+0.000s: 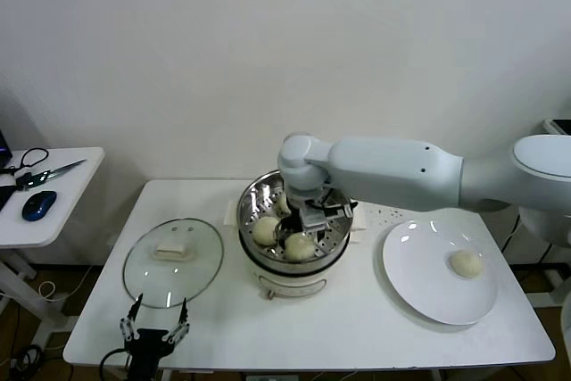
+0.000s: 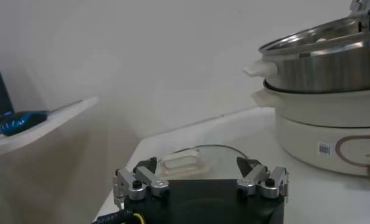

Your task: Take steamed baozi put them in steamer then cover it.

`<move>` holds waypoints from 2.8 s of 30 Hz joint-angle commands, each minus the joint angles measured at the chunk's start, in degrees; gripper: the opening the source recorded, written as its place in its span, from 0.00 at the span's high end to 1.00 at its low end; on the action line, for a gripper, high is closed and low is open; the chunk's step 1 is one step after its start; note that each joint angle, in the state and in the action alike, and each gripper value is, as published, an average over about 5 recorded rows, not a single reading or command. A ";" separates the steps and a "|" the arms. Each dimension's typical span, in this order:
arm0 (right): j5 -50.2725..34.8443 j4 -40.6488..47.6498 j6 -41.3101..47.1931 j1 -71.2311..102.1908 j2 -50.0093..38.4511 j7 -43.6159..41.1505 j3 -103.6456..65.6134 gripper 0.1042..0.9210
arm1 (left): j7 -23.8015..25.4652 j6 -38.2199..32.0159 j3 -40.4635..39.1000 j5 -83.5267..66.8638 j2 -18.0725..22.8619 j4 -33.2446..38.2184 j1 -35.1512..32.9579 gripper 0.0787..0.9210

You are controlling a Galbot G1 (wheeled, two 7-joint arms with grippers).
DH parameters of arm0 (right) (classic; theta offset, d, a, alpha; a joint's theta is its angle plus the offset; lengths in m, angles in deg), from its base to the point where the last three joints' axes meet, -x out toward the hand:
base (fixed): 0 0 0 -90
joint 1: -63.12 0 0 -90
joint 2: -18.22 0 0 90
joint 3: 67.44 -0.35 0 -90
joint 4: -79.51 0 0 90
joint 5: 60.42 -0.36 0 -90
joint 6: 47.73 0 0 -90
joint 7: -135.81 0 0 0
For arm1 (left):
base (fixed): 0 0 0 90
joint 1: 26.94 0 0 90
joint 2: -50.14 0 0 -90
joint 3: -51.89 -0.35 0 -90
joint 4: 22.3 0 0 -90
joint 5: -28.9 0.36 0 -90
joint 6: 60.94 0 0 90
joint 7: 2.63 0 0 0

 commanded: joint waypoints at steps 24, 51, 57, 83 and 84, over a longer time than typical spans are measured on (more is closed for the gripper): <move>-24.31 0.16 49.37 -9.59 -42.68 9.58 13.32 0.12 | 0.29 -0.17 -0.16 -0.41 -1.07 0.65 0.17 0.12; -9.40 23.28 43.19 32.68 -37.46 7.89 -24.10 0.12 | 0.42 0.34 -0.11 -1.13 0.25 -0.29 0.96 0.12; -7.10 24.51 43.10 33.24 -35.25 7.28 -24.66 0.12 | 0.35 0.49 0.14 -0.92 0.36 -0.46 1.04 0.12; -13.95 23.19 44.51 26.69 -34.19 6.56 -21.21 0.30 | 0.30 0.29 0.57 -0.80 0.36 0.44 0.12 0.12; -15.93 22.47 44.98 24.89 -34.28 6.60 -20.17 0.30 | 0.29 0.33 0.56 -0.83 0.33 0.48 0.09 0.12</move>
